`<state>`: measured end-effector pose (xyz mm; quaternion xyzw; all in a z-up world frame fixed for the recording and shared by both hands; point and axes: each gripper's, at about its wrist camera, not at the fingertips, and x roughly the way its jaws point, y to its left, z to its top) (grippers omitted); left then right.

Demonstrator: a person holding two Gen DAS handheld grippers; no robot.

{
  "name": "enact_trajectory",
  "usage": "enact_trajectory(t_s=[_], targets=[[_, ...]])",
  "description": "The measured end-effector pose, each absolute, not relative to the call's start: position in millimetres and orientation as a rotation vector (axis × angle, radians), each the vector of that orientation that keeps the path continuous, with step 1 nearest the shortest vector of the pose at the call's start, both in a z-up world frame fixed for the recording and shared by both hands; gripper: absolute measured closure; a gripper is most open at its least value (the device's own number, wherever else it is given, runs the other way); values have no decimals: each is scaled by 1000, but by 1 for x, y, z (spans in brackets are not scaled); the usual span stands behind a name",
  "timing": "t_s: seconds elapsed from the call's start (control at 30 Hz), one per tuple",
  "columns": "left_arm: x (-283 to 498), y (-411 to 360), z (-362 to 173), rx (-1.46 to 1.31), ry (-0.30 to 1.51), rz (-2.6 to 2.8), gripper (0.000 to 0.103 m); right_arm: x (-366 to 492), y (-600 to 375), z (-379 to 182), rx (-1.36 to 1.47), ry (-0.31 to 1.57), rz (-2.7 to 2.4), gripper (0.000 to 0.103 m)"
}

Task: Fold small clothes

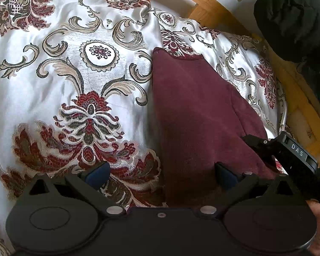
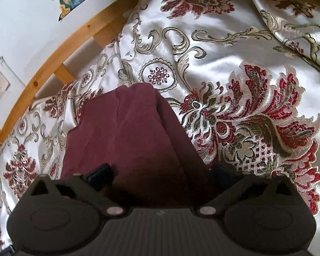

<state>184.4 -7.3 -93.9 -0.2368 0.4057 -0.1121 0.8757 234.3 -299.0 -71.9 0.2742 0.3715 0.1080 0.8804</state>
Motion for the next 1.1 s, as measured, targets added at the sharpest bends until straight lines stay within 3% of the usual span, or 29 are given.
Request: enact_trajectory(t_s=[0.47, 0.7, 0.83, 1.1], targets=[[184, -1, -91, -555, 866, -245, 1, 233, -310, -74, 670, 770, 225, 1], [191, 8, -75, -608, 742, -323, 1, 257, -325, -60, 662, 729, 322, 1], [208, 7, -77, -621, 739, -354, 1, 283, -324, -66, 569, 739, 320, 15], [227, -2, -95, -594, 797, -392, 1, 296, -315, -71, 565, 721, 367, 29]])
